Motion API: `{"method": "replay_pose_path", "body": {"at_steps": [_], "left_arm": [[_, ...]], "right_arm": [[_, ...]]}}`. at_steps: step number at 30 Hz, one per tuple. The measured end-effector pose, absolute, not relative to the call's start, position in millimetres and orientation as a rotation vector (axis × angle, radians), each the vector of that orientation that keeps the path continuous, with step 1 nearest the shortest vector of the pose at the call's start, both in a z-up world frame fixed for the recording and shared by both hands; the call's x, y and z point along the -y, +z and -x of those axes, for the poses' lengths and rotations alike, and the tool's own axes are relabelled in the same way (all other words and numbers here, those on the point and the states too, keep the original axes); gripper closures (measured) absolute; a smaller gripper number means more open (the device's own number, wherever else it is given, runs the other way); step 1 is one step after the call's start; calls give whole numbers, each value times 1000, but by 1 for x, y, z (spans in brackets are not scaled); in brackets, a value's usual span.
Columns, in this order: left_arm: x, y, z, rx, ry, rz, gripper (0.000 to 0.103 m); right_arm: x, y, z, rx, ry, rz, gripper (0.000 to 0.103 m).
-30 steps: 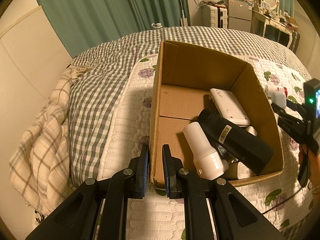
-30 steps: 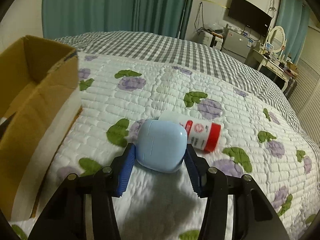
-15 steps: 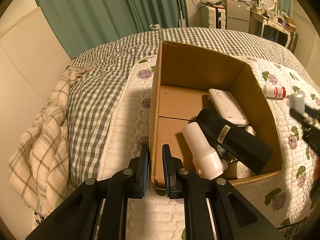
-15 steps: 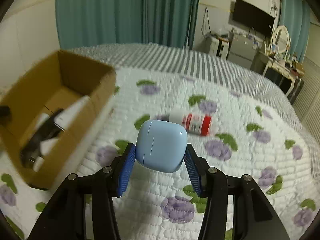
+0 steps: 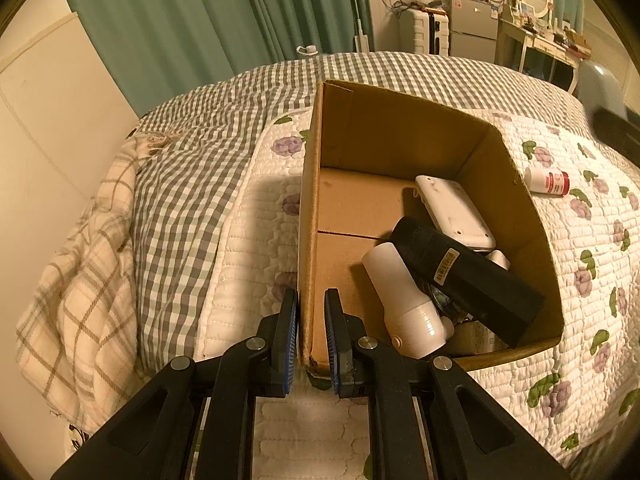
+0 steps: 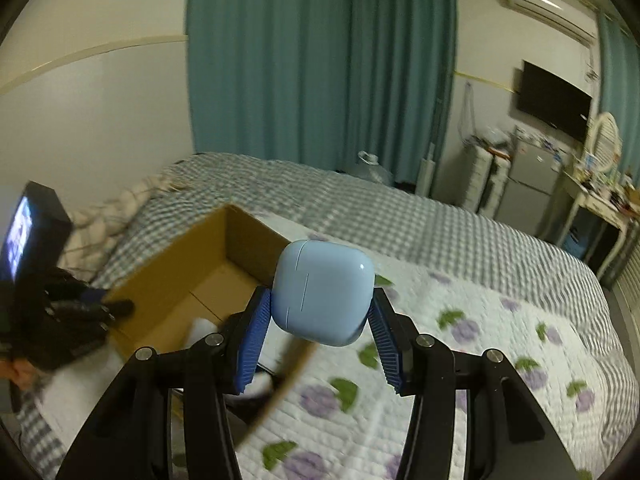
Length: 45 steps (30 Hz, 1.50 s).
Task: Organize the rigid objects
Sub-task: 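Carry the light-blue case into the box and release it, then grasp the white bottle with red cap with the right gripper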
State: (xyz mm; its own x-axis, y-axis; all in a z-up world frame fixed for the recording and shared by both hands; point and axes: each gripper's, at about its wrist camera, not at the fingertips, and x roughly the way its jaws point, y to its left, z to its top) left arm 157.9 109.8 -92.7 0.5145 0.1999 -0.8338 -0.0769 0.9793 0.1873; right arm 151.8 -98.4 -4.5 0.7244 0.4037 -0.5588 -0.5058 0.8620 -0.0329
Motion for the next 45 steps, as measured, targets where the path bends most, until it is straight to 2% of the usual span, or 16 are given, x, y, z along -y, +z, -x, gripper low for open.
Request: {"method": "replay_pose_path", "body": {"at_steps": [7,17,21,22,25,45], "left_arm": [[-112,-93,-157,-1022,148,-128,91],[-114,-91,-157,-1023,141,-124,91],[-113,-91,-157,-1022,141,-126,91],[-113,-91,-157,-1023,141,-123,91],[-114,-90,-157,-1028,139,-106,91],[-117,-90,-159,-1034,158,-96,91]], "right_arm": [[46,-10,-172,-583,583,224,53],[3,-72,-195,-704,589,315,53],[5,-79,-192,-711,627,302,53],[6,-79,-190,-703,638,299,52],[10,-73,-184,-655,615,318,24],[172,-51,-223,-656,333,238,22]]}}
